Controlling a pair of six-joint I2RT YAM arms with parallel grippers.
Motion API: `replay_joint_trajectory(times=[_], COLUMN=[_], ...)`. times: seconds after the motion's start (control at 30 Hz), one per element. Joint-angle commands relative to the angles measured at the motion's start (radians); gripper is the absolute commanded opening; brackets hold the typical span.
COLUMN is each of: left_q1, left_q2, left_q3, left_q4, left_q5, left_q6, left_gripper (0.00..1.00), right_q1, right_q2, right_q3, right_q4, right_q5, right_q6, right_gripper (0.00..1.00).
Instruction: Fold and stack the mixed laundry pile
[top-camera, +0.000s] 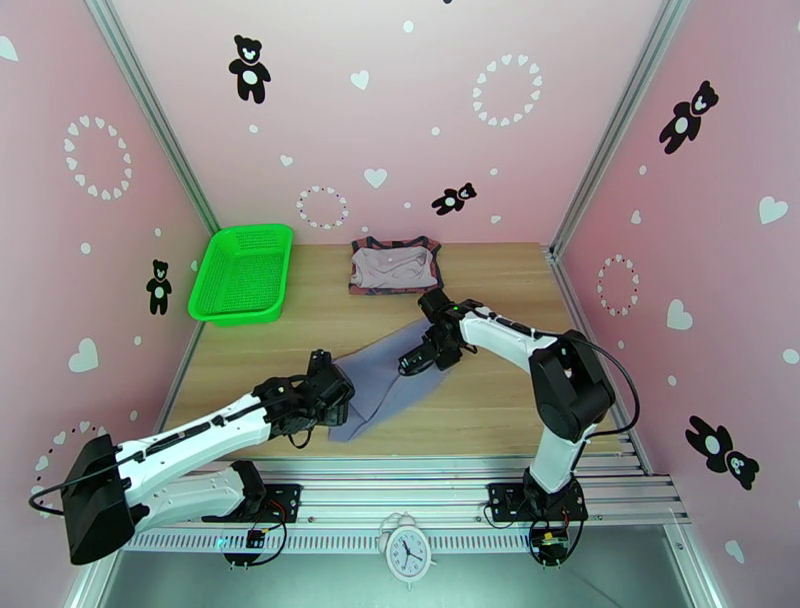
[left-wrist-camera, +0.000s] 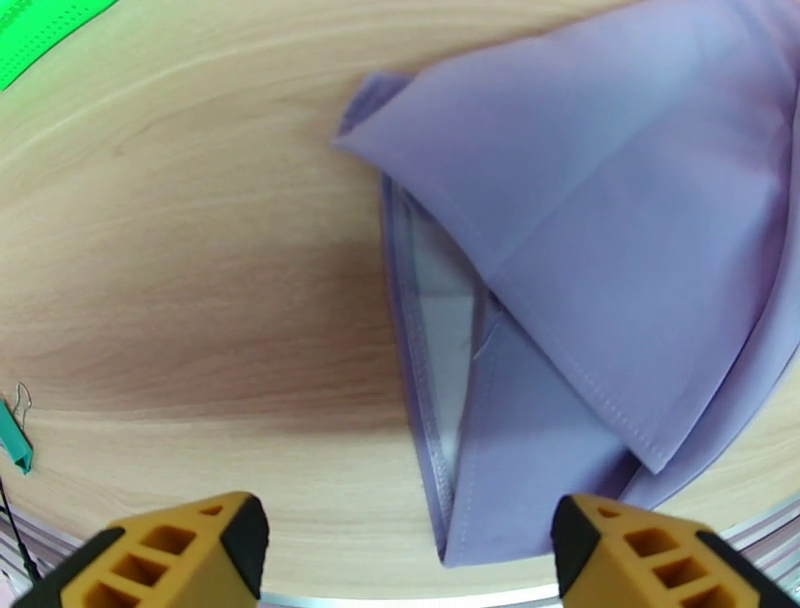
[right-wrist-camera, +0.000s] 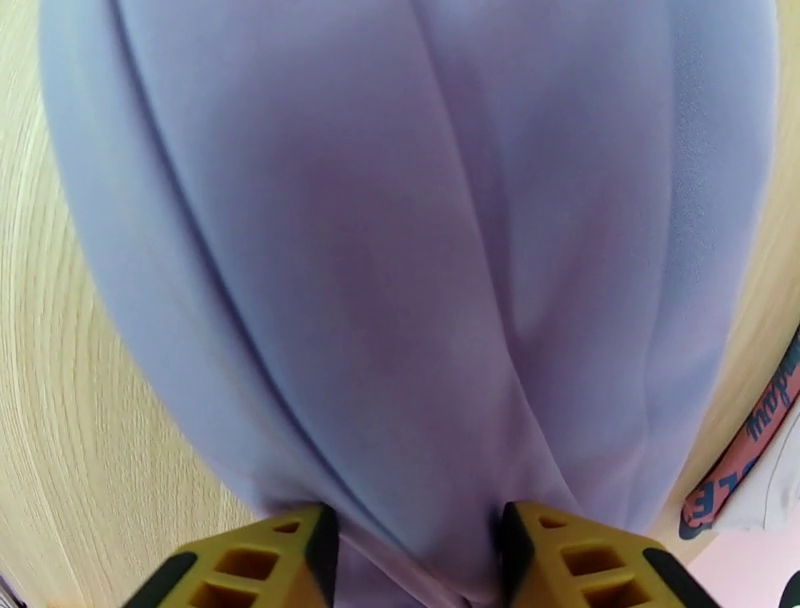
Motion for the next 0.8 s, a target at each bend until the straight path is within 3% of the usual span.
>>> replay_joint_trajectory(times=[0.0, 0.27, 0.33, 0.4, 0.5, 0.77], left_q1=[-0.004, -0.127, -0.138, -0.138, -0.138, -0.137], left_q2=[0.026, 0.116, 0.132, 0.127, 0.083, -0.029], left_q3=[0.044, 0.122, 0.116, 0.096, 0.073, 0.019], left_q4=[-0.024, -0.041, -0.045, -0.049, -0.062, -0.065], left_q5=[0.048, 0.059, 0.072, 0.066, 0.062, 0.040], left_q6=[0.044, 0.122, 0.132, 0.118, 0.092, 0.026], left_gripper=[0.80, 0.81, 0.81, 0.82, 0.83, 0.94], right_q1=[-0.013, -0.032, -0.037, -0.036, -0.037, -0.037], right_q2=[-0.109, -0.248, -0.257, -0.256, -0.251, -0.179], right_q3=[-0.041, -0.162, -0.186, -0.211, -0.226, -0.144], right_q4=[0.019, 0.082, 0.093, 0.108, 0.125, 0.120], right_q5=[0.031, 0.039, 0.013, -0.004, -0.026, -0.022], right_q6=[0.046, 0.135, 0.150, 0.155, 0.158, 0.143], right_gripper=[0.45, 0.19, 0.18, 0.23, 0.39, 0.54])
